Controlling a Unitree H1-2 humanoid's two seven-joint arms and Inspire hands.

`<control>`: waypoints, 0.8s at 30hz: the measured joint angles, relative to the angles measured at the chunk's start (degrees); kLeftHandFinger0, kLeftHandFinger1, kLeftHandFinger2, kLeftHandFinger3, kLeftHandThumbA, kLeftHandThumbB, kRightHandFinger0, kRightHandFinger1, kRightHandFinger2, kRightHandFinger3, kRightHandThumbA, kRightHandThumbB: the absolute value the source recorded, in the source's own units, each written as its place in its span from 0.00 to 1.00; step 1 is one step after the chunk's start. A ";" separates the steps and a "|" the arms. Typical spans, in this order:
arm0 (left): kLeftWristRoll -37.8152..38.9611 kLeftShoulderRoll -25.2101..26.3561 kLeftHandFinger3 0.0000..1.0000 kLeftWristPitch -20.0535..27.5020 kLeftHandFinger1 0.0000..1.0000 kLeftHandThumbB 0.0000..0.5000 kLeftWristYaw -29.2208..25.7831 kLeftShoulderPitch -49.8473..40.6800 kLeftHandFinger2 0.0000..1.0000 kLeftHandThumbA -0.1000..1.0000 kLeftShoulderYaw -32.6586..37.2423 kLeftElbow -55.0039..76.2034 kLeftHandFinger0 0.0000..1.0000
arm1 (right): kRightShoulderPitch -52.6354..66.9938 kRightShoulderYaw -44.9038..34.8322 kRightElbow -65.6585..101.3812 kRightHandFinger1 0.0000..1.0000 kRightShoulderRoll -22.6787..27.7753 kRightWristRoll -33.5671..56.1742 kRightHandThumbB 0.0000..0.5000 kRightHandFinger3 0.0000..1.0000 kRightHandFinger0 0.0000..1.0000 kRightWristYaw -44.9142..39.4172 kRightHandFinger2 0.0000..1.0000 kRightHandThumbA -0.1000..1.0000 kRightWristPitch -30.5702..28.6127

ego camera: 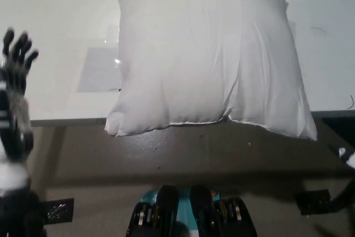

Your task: The robot uses both hands to lift the pillow and then drops it on the table

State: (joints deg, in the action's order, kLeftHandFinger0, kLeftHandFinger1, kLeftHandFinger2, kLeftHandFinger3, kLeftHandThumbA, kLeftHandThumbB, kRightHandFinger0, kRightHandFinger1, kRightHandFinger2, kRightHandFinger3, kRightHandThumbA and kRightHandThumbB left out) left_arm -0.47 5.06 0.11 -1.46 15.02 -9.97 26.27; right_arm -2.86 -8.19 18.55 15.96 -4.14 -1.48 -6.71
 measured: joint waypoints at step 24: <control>-4.79 0.91 1.00 -13.41 1.00 0.28 -1.41 17.23 1.00 1.00 1.34 -22.31 1.00 | -33.91 3.39 -14.77 1.00 1.51 -3.04 0.58 1.00 1.00 -1.38 1.00 1.00 18.83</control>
State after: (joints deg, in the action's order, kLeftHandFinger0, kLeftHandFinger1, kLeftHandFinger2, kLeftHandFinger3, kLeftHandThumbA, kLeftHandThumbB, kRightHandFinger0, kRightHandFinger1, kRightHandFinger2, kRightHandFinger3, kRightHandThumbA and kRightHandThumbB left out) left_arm -5.26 5.97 -13.29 -2.87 32.26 -8.63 3.96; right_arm -36.76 -4.80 3.78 17.46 -7.18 -2.86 12.13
